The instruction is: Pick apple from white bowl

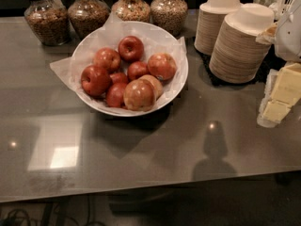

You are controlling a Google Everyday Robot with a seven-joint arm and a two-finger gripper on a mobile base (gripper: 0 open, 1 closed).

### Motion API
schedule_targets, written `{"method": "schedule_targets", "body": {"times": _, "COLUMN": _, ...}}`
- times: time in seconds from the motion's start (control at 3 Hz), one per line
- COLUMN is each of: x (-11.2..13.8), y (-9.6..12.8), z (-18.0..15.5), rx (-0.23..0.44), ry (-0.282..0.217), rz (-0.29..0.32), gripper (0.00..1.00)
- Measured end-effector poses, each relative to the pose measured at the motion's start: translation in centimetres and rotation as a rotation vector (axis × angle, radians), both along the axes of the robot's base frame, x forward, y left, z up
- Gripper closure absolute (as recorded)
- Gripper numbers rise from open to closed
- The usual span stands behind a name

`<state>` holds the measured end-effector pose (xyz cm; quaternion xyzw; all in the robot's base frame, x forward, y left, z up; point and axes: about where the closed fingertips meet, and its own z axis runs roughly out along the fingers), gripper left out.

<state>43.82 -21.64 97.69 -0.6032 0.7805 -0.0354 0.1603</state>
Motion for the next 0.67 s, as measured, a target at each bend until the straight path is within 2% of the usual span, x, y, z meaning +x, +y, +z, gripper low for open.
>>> {"method": "schedule_targets", "body": {"times": 0.33, "x": 0.0, "y": 0.0, "z": 0.0, "rx": 0.0, "ry": 0.0, "rz": 0.0, "gripper": 0.0}}
{"method": "schedule_targets", "body": {"times": 0.67, "x": 1.2, "y": 0.8, "z": -0.2, "rx": 0.062, "ry": -0.033, "rz": 0.03, "gripper": 0.0}}
